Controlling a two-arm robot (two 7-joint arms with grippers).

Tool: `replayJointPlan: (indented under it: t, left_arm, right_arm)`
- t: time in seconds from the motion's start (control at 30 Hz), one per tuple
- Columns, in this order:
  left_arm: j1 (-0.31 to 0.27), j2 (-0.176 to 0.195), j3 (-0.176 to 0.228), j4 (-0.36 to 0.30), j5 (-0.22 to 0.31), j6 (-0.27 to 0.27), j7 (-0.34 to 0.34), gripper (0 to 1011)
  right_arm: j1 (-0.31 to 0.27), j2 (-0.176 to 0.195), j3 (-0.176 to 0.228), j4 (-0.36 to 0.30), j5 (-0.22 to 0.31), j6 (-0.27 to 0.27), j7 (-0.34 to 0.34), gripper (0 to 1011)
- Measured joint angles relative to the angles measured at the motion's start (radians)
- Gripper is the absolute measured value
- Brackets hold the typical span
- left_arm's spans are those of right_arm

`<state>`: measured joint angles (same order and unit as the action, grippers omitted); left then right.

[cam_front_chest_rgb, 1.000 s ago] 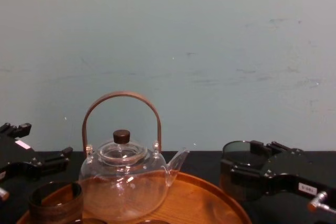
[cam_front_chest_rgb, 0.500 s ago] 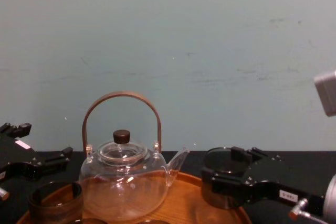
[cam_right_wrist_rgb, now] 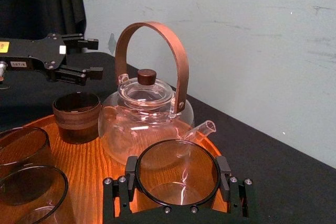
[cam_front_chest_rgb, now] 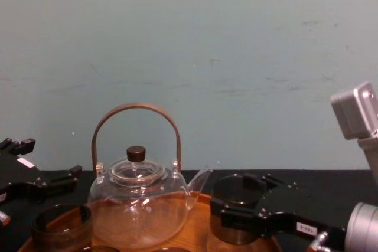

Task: Pick up the glass from the table and place it on the tray.

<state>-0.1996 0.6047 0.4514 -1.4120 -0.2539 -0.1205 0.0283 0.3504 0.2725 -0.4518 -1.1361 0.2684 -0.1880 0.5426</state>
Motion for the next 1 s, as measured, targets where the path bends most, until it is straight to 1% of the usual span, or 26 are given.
replayJointPlan:
  t: [0.8,1.0]
  left_arm:
    - [0.0,0.0,0.0,0.0,0.0,0.0,0.0,1001]
    - [0.0,0.0,0.0,0.0,0.0,0.0,0.0,1001]
  right_arm:
    - [0.029,-0.027,-0.026,0.062,-0.015,-0.014,0.008,905]
    - [0.031,-0.029,-0.027,0.067,-0.019,-0.015,0.008,905]
